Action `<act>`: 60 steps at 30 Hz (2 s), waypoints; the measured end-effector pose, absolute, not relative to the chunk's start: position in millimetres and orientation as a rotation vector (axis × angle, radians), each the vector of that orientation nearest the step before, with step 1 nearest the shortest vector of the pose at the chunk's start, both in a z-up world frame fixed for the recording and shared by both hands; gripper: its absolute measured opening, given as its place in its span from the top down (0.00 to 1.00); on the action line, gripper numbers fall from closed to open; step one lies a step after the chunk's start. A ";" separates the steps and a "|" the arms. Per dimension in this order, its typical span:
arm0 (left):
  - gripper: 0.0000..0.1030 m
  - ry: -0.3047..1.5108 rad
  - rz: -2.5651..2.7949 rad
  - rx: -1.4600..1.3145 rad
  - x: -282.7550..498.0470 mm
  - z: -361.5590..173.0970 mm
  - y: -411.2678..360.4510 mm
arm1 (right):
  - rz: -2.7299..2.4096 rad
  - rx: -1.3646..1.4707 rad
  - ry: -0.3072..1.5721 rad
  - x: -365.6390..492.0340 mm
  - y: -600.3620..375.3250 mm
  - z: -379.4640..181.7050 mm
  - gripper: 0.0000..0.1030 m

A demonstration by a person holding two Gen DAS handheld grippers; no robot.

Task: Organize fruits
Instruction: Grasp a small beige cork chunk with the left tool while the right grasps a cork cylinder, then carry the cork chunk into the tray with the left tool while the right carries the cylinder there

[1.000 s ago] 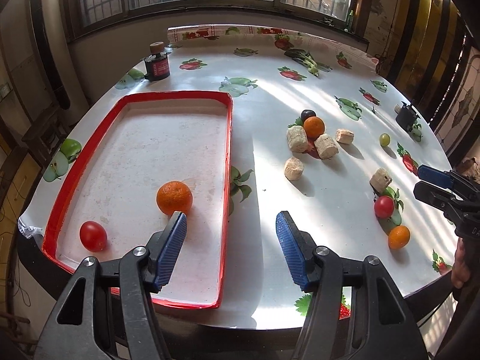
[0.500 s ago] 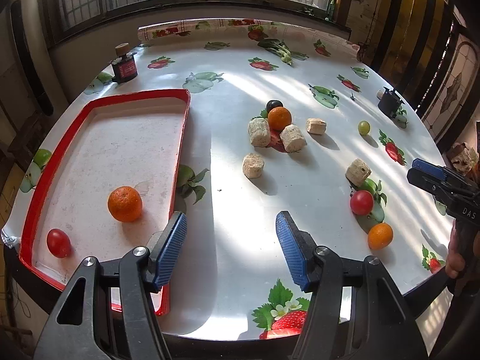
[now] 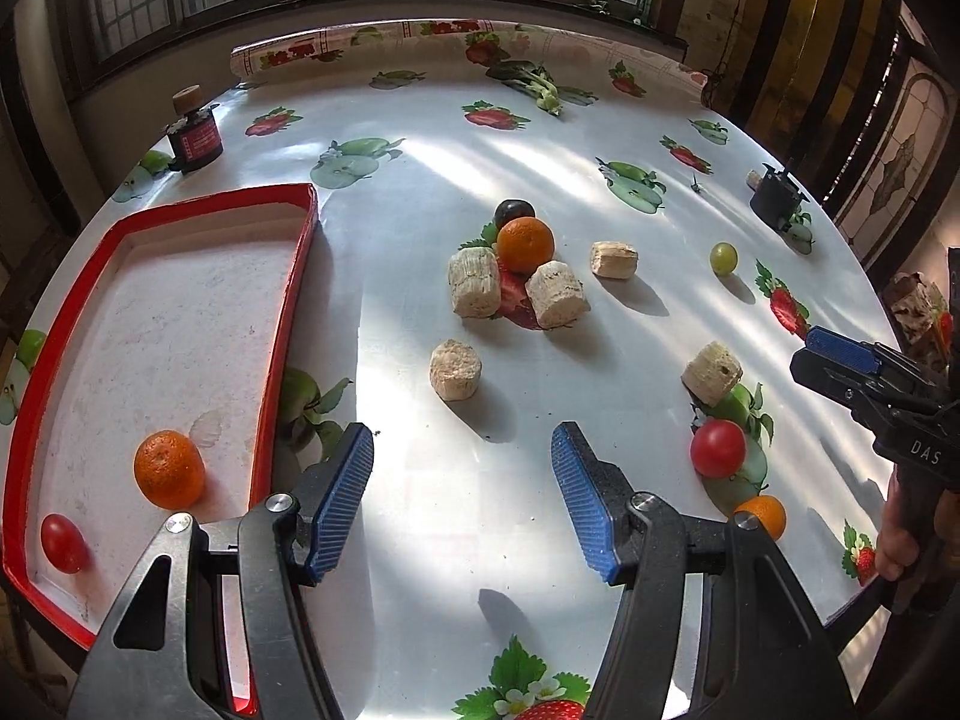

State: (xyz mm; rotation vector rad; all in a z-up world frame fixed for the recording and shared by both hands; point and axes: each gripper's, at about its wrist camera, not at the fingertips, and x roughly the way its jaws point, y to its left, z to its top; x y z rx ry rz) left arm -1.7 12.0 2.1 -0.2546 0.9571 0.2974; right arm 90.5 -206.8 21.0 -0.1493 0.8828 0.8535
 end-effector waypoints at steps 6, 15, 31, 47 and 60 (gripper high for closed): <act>0.41 0.968 0.277 -0.320 15.9 -10.2 27.1 | 0.870 -0.156 0.916 102.2 -189.5 14.4 0.43; 0.55 1.003 0.263 -0.342 42.3 -32.1 37.7 | 0.911 -0.190 0.991 108.1 -153.3 -10.8 0.53; 0.79 0.937 0.224 -0.346 21.5 -17.3 36.1 | 0.916 -0.190 0.964 100.6 -150.8 -1.0 0.65; 0.79 0.839 0.335 -0.335 -37.0 19.3 58.2 | 1.031 -0.229 0.865 59.8 -112.2 38.0 0.65; 0.79 0.806 0.468 -0.353 -82.8 26.0 95.3 | 1.146 -0.266 0.826 25.9 -61.0 52.7 0.65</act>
